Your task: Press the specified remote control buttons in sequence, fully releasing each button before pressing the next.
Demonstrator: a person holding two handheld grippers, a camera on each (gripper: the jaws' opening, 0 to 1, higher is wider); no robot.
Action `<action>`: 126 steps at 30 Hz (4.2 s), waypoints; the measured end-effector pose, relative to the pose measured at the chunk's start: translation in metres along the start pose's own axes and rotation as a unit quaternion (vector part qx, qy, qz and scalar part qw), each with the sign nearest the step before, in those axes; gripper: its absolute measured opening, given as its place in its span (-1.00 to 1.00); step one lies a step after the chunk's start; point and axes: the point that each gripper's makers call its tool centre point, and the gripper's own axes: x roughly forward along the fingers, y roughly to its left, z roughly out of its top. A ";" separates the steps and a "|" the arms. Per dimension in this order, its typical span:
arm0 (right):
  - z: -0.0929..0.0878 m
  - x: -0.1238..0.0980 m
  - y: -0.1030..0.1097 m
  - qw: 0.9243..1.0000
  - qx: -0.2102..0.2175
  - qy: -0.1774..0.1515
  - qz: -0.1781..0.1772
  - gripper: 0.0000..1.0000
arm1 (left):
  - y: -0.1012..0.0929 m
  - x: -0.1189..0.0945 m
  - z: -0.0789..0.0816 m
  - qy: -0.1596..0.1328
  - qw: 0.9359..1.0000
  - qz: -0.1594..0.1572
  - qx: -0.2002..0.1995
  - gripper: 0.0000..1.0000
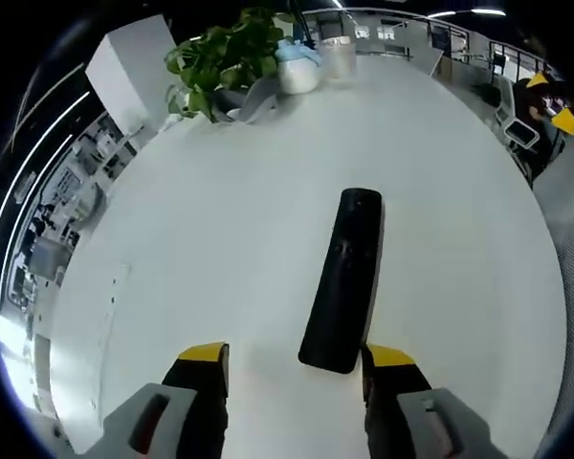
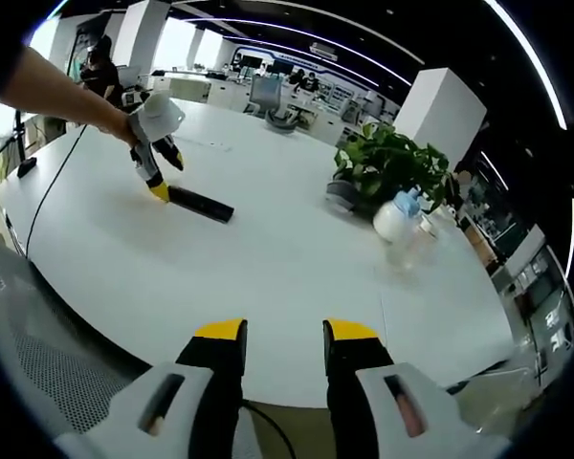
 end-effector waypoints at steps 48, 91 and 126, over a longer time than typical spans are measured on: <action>0.011 -0.006 -0.002 0.999 0.023 -0.037 0.004 -0.32 | -0.043 -0.161 0.027 -0.233 0.938 0.091 -0.241 0.75; 0.027 -0.014 -0.003 0.993 0.068 -0.088 0.023 -0.18 | -0.120 -0.279 0.000 -0.342 0.865 0.220 -0.293 1.00; 0.048 -0.025 -0.014 0.983 0.096 -0.160 -0.002 0.52 | -0.147 -0.283 -0.027 -0.311 0.857 0.284 -0.298 1.00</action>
